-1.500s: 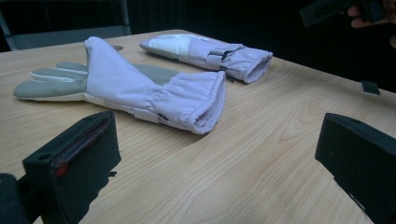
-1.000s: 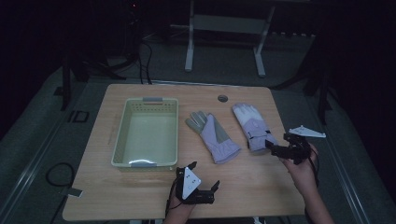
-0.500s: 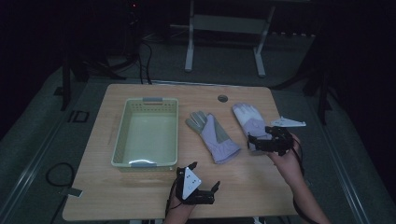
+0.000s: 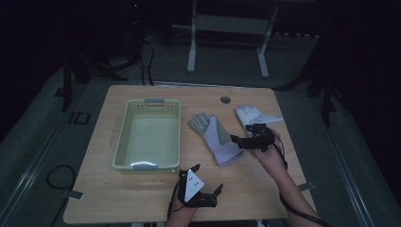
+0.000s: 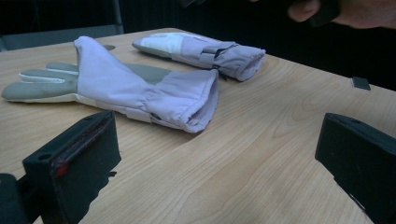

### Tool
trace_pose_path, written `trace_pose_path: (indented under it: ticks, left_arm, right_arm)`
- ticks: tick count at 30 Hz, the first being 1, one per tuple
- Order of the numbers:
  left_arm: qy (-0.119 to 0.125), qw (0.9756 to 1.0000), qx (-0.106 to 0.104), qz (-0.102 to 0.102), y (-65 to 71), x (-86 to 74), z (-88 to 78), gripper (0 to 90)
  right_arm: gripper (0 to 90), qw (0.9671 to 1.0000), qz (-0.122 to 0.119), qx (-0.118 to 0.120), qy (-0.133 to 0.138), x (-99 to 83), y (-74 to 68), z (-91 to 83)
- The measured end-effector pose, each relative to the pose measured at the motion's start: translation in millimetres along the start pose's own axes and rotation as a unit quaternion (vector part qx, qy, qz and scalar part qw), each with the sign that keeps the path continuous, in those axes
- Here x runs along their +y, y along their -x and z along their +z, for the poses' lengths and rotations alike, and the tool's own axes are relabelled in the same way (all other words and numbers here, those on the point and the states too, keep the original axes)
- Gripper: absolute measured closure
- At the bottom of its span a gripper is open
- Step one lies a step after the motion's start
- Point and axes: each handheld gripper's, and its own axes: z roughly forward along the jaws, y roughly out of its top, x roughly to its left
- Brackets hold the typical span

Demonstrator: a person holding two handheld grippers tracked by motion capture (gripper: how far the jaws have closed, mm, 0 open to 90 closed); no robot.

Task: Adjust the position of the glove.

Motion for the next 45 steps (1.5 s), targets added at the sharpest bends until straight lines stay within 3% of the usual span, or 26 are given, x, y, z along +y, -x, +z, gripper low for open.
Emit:
trace_pose_path:
  ticks: [13, 25, 31, 32, 37, 41, 43, 44, 45]
  left_arm:
    - [0.001, 1.0, -0.002, -0.001, -0.3, -0.1, 0.0, 0.1]
    - [0.0, 1.0, -0.003, 0.001, 0.1, -0.1, -0.2, 0.1]
    - [0.0, 1.0, -0.004, 0.001, 0.0, -0.1, -0.1, 0.1]
    - [0.0, 1.0, -0.004, 0.001, 0.1, -0.1, -0.1, 0.1]
    - [0.0, 1.0, -0.003, 0.001, 0.4, -0.1, 0.1, 0.1]
    - [-0.001, 1.0, -0.003, 0.002, 0.7, 0.0, 0.3, 0.1]
    - [-0.001, 1.0, -0.003, 0.002, 0.7, 0.0, 0.3, 0.1]
    - [-0.001, 1.0, -0.003, 0.001, 0.6, 0.0, 0.4, 0.1]
    - [-0.001, 1.0, -0.003, 0.001, 0.5, 0.0, 0.3, 0.1]
  right_arm:
    - [25.7, 0.999, 0.021, 0.02, -0.035, 5.4, 3.2, 57.2]
    - [34.7, 0.9975, 0.01, 0.018, -0.068, 8.3, 1.3, 89.3]
    - [41.6, 0.9942, 0.02, 0.023, -0.103, 2.1, 6.0, 105.1]
    - [44.8, 0.9926, 0.027, 0.032, -0.114, 0.3, 7.9, 109.1]
    - [57.1, 0.9924, 0.016, 0.041, -0.115, -1.8, 8.1, 111.2]
    - [73.9, 0.9925, 0.014, 0.03, -0.118, -2.6, 4.4, 110.1]
    - [81.0, 0.9925, 0.026, 0.027, -0.117, -2.4, 2.6, 109.5]
    - [84.5, 0.9925, 0.051, 0.025, -0.108, -2.3, 1.4, 107.4]
    - [84.5, 0.9925, 0.051, 0.025, -0.108, -2.3, 1.4, 107.4]
